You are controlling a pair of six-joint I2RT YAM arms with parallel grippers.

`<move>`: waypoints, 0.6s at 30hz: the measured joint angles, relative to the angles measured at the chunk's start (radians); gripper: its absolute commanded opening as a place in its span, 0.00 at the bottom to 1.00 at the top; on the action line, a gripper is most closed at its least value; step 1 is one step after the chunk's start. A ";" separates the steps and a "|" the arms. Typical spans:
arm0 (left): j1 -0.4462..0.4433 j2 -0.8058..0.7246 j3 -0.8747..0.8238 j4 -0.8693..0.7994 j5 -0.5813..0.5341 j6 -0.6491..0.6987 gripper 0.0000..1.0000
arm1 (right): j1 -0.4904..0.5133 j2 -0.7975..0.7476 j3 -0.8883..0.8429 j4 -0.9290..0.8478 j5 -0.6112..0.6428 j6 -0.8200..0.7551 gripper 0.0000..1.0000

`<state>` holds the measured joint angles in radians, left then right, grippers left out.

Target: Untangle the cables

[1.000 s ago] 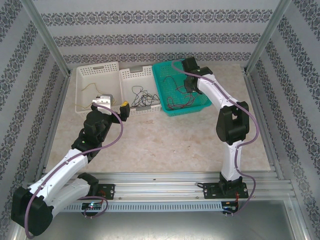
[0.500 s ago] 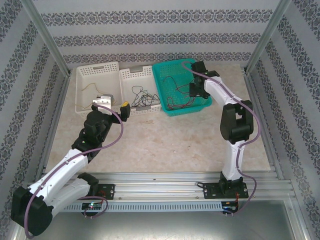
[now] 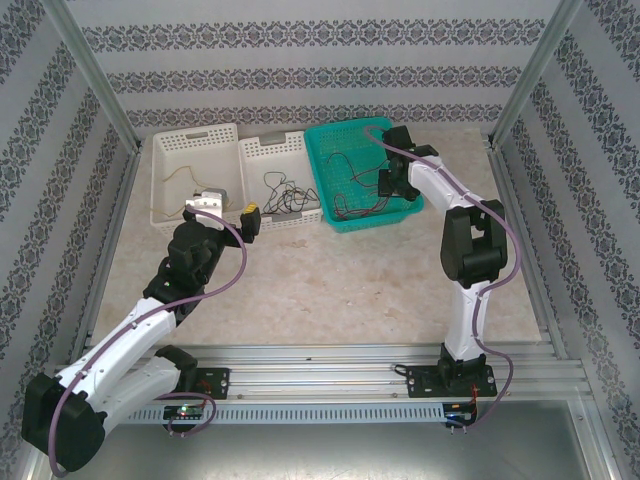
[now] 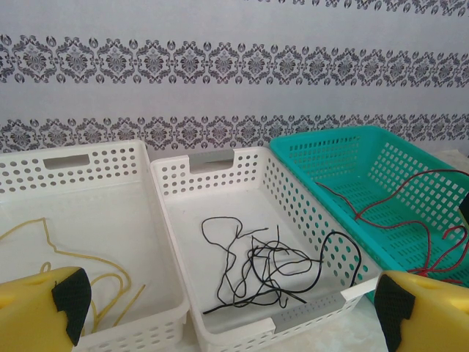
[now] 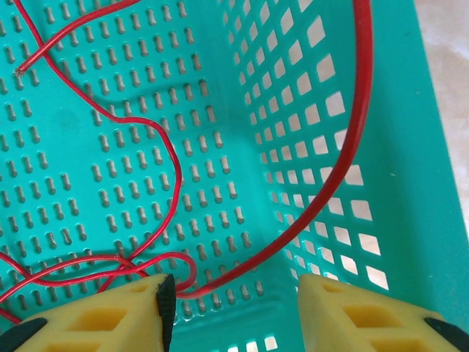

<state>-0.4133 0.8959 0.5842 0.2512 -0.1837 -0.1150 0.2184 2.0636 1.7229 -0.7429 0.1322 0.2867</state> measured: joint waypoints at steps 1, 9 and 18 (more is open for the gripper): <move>0.000 0.000 0.000 0.000 0.000 0.000 1.00 | 0.000 0.000 0.000 0.000 0.000 0.000 0.47; 0.000 0.000 0.000 0.000 0.000 0.000 1.00 | 0.000 0.000 0.000 0.007 -0.051 0.003 0.48; 0.000 0.000 0.000 0.000 0.000 0.001 1.00 | 0.002 0.000 0.000 0.037 -0.079 0.002 0.48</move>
<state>-0.4133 0.8959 0.5842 0.2512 -0.1837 -0.1143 0.2203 2.0636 1.7229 -0.7055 0.0528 0.2890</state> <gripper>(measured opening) 0.999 0.480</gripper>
